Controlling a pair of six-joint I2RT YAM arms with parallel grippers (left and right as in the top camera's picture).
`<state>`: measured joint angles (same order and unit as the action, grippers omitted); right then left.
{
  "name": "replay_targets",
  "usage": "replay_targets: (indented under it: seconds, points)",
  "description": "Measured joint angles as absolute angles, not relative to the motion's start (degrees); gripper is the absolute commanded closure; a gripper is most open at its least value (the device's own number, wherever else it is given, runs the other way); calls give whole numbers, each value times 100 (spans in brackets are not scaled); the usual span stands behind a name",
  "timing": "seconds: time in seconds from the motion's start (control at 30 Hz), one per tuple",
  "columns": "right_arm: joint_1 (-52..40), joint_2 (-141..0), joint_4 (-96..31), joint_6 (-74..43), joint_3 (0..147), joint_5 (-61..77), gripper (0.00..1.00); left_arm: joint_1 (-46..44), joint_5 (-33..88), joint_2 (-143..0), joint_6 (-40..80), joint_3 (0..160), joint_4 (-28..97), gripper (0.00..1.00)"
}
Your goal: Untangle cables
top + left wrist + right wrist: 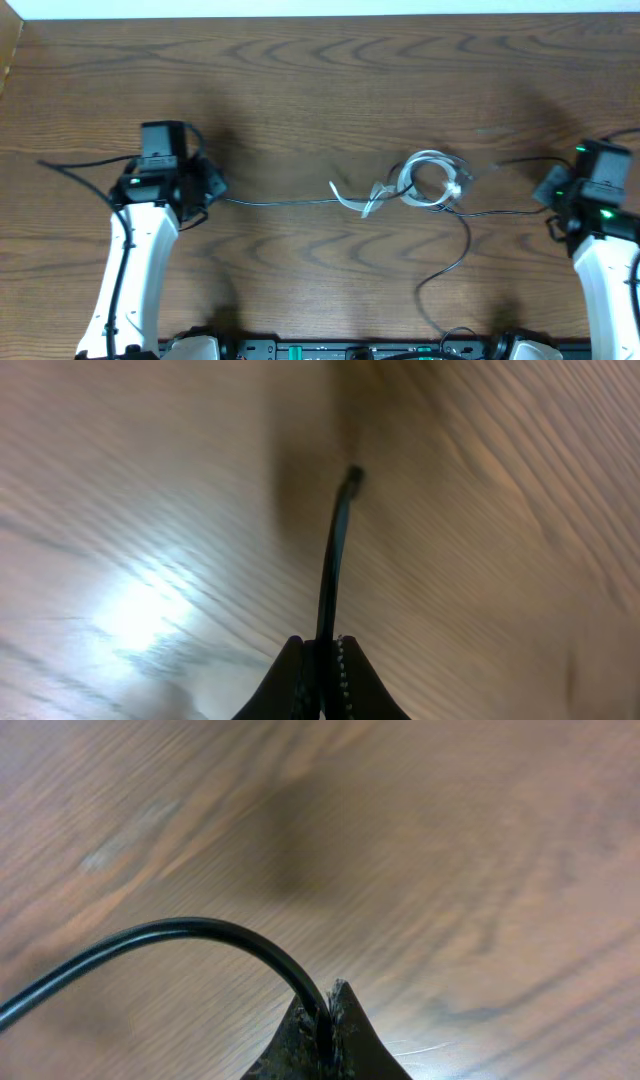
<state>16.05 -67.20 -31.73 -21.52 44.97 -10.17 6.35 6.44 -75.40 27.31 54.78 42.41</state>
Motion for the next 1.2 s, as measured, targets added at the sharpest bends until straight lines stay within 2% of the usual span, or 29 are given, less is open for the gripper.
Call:
replay_targets:
  seconds: [0.17,0.33,0.37,0.47,0.5,0.53,0.9,1.2]
  points:
    - [2206,-6711,-3170,-2246,4497,-548,99,1190,733,-7540,2936,5478,4206,93]
    - [2265,-6711,-3015,-2263,4497,489,99,1208,1479,-7540,3020,5478,3997,92]
    - [2265,-6711,-2987,-2261,4497,738,99,1153,1638,-7540,3022,5478,3975,84]
    - [2250,-6711,-2923,-2235,4497,1498,99,902,2043,-7540,2995,5478,3898,37]
    - [2226,-6711,-2941,-2224,4497,1717,99,797,2145,-7540,2961,5478,3883,29]
    - [2220,-6711,-2952,-2213,4497,1789,99,685,2252,-7540,2934,5478,3876,27]
    - [2167,-6711,-3664,-2121,4497,2091,96,-974,2561,-7540,2563,5478,3669,25]
    - [2154,-6711,-4130,-2121,4497,2099,94,-2338,2585,-7885,2539,5478,2738,25]
